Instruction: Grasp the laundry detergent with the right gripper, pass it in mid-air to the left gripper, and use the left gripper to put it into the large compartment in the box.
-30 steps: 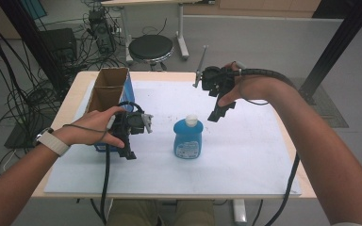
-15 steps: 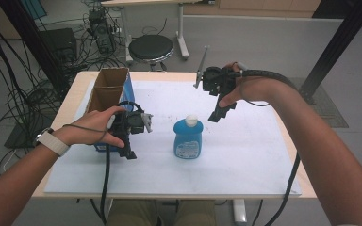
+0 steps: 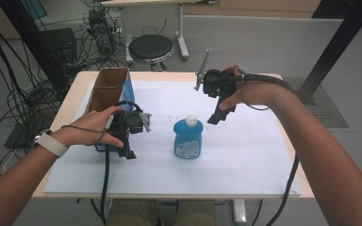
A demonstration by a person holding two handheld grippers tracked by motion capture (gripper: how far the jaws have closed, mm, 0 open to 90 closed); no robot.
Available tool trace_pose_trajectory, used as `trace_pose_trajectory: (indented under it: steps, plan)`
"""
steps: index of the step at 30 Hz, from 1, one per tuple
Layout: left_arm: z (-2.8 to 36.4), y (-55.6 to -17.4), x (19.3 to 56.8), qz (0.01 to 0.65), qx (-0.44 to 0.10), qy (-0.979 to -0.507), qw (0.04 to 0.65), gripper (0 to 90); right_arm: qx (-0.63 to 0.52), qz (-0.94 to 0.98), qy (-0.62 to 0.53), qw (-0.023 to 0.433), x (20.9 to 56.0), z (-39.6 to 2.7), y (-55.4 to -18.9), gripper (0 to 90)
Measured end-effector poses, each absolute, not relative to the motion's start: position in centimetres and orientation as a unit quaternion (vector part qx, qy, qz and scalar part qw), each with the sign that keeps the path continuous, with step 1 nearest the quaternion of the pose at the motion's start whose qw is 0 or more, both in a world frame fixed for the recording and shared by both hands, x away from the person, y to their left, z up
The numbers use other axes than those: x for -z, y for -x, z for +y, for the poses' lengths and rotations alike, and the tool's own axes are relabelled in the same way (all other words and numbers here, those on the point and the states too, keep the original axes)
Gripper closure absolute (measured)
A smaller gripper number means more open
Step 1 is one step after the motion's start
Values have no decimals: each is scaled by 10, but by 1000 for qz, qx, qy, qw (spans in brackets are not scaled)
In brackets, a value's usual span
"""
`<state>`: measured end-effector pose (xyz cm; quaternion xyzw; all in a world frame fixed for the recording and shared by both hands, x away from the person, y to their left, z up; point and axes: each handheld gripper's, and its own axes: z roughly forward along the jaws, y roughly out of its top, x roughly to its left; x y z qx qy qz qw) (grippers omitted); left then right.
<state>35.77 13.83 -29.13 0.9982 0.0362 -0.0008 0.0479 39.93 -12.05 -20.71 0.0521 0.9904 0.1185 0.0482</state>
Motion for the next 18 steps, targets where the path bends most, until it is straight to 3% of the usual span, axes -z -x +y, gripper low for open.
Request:
trace_pose_trajectory:
  steps: [18]
  plan:
    - [139, -356, 290, 42, -2, -998, 53, 114, -143, 988, -45, 49, 221, -126, -399, 55]
